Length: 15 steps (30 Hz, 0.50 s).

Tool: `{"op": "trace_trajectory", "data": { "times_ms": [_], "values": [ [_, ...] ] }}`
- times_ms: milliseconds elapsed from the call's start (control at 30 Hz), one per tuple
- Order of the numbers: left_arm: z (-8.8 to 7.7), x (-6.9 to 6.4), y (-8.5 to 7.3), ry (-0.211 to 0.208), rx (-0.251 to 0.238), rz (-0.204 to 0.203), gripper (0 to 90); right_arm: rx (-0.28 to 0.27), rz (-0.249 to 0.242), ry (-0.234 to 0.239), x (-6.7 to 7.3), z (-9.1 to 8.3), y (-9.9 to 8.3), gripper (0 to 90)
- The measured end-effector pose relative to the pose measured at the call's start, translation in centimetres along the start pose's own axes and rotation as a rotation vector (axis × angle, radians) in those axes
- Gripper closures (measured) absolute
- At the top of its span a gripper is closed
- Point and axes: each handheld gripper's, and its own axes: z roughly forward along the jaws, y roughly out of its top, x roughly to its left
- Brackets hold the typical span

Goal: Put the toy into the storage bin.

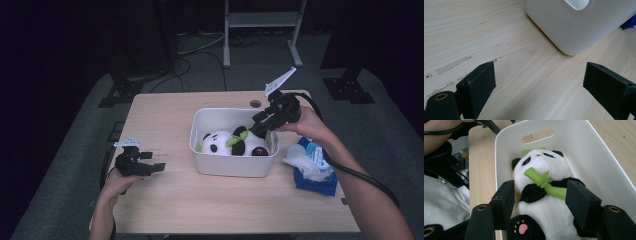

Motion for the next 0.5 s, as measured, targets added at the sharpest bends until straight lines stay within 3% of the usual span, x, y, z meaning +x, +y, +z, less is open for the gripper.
{"op": "trace_trajectory", "data": {
  "times_ms": [500],
  "values": [
    [-0.1, -0.1, 0.0, 0.002, -0.002, 0.005, 9.6, -0.023, 0.036, -0.031, 0.3, -1.6, -1.6, 34.7]
  ]
}}
